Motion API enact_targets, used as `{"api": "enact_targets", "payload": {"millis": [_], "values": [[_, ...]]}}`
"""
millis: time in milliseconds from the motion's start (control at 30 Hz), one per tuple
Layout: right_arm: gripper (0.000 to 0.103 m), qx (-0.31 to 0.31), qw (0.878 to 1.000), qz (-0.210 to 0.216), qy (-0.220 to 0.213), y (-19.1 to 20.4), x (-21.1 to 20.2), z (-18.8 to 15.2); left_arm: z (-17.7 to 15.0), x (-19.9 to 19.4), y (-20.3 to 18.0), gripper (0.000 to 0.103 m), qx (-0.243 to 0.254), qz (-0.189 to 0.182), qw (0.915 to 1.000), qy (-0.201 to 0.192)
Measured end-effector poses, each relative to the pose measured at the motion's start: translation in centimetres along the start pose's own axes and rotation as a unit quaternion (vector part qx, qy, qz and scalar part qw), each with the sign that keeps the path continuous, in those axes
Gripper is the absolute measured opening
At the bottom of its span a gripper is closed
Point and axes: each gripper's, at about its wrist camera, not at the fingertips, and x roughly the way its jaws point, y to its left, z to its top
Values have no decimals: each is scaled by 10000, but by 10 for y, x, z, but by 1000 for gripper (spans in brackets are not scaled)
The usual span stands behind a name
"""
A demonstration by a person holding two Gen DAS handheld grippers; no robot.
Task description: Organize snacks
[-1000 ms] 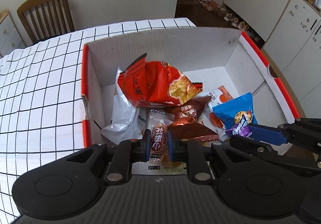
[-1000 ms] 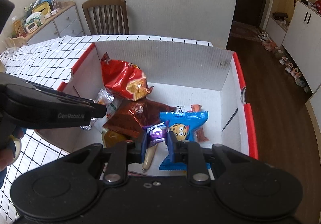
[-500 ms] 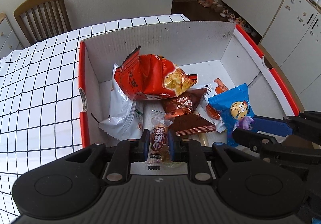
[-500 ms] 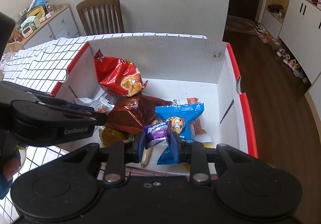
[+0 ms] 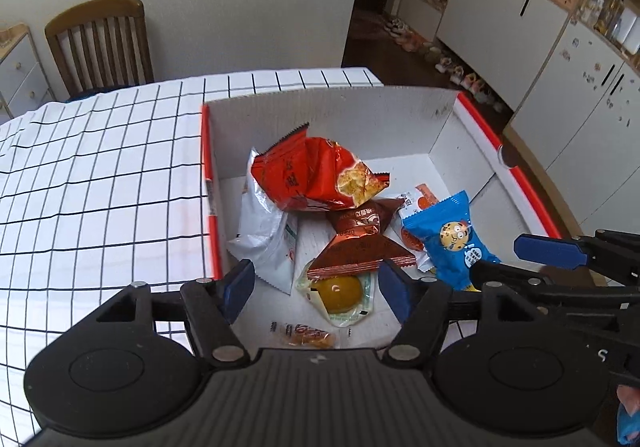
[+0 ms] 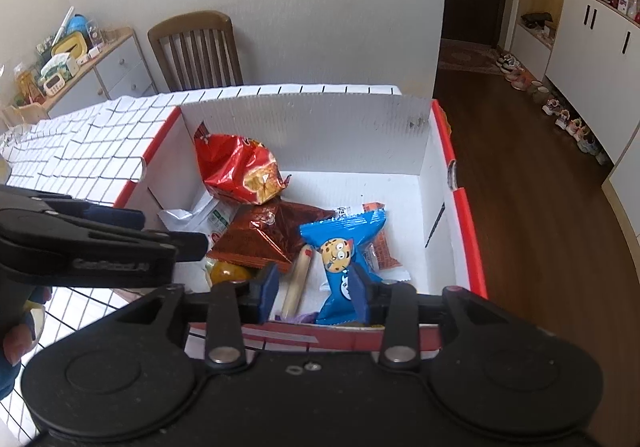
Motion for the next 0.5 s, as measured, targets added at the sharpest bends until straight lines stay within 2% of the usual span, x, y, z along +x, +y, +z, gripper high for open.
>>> {"api": "enact_targets", "payload": {"millis": [133, 200, 433, 500], "values": [[50, 11, 9999, 52, -115, 4, -13, -1, -3, -18, 5, 68, -51, -74, 9999, -139], [60, 40, 9998, 86, -200, 5, -21, -2, -4, -26, 6, 68, -40, -108, 9997, -223], [64, 105, 9987, 175, -465, 13, -47, -4, -11, -54, 2, 68, 64, -270, 9982, -525], [69, 144, 9982, 195, -548, 14, -54, -5, -13, -62, 1, 68, 116, -316, 9976, -609]]}}
